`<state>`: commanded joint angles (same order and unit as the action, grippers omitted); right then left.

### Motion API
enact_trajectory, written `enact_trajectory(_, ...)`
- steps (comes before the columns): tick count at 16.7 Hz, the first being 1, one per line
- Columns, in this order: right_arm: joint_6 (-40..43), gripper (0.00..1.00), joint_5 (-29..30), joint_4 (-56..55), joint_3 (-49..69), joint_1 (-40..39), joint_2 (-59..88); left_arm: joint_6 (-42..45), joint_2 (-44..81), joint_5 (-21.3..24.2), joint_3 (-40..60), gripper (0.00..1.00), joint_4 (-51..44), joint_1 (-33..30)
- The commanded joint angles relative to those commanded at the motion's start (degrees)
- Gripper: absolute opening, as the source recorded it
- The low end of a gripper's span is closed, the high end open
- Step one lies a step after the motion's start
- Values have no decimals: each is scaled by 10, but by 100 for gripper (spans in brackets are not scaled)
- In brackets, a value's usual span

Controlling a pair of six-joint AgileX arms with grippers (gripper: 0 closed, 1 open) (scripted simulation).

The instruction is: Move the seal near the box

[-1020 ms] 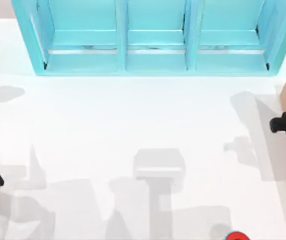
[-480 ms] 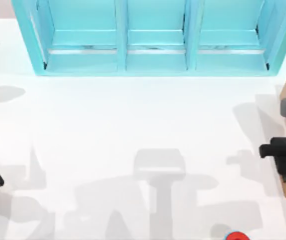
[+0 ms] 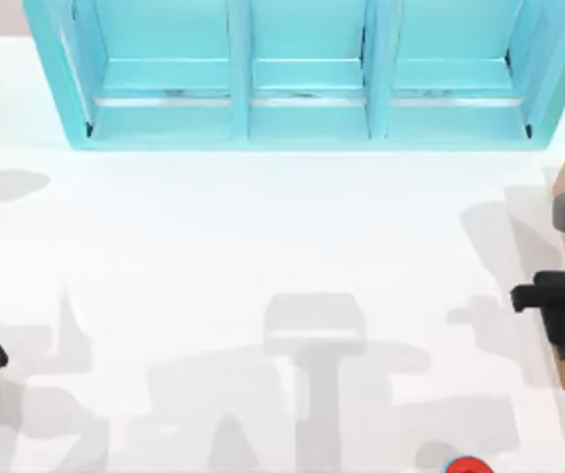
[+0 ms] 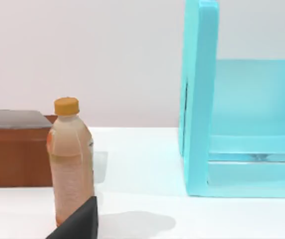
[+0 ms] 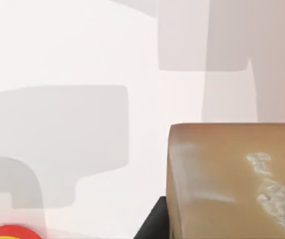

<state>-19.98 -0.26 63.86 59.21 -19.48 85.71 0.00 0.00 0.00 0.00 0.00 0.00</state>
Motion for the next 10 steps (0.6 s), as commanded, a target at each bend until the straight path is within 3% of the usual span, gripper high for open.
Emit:
enact_trajectory(8,0,98,0,0,0,0,0,0,0,0,0,100,0,0)
enact_trajectory(10,0,100,0,0,0,0,0,0,0,0,0,100,0,0)
